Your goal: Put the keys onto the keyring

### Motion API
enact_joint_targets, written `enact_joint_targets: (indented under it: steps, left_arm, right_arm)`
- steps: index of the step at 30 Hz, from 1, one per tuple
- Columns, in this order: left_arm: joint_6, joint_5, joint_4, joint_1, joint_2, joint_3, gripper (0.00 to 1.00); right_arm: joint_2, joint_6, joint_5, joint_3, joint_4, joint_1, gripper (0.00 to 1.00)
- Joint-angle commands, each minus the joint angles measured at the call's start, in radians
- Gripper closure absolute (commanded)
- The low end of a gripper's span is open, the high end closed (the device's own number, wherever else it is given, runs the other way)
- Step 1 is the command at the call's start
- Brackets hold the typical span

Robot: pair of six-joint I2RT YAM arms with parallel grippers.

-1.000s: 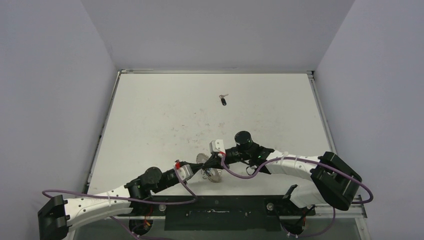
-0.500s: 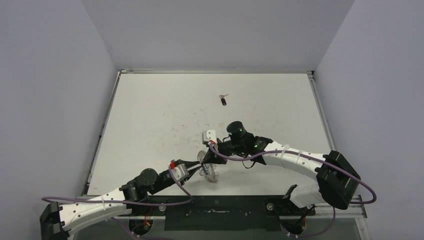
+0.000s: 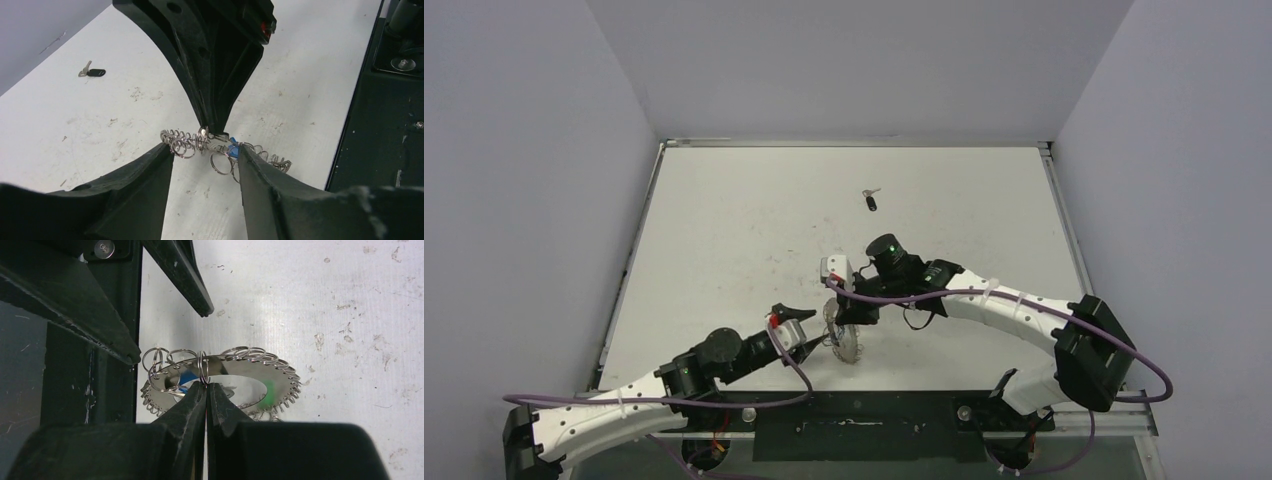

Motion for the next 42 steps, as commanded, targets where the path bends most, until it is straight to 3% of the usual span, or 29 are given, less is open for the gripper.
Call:
enact_joint_targets:
  steps: [1, 8, 16, 24, 33, 42]
  left_arm:
    - [0.021, -0.006, -0.064, 0.001, 0.057, 0.113, 0.5]
    - [0.092, 0.016, -0.103, 0.001, 0.224, 0.208, 0.49]
    - [0.12, 0.045, -0.094, 0.001, 0.337, 0.244, 0.6]
    - [0.115, 0.044, -0.062, 0.001, 0.379, 0.239, 0.75]
    - [0.134, 0.045, -0.123, 0.001, 0.418, 0.26, 1.0]
    - [0.092, 0.013, -0.074, 0.001, 0.347, 0.2, 1.0]
  right_arm:
    - [0.016, -0.021, 0.027, 0.052, -0.034, 0.017, 1.0]
    - [0.021, -0.022, 0.033, 0.071, -0.045, 0.025, 1.0]
    - [0.027, -0.021, 0.037, 0.075, -0.045, 0.028, 1.0]
    - [0.034, -0.021, 0.033, 0.076, -0.039, 0.031, 1.0]
    - [0.035, -0.021, 0.041, 0.077, -0.039, 0.032, 1.0]
    - [0.049, -0.018, 0.058, 0.064, -0.03, 0.025, 1.0]
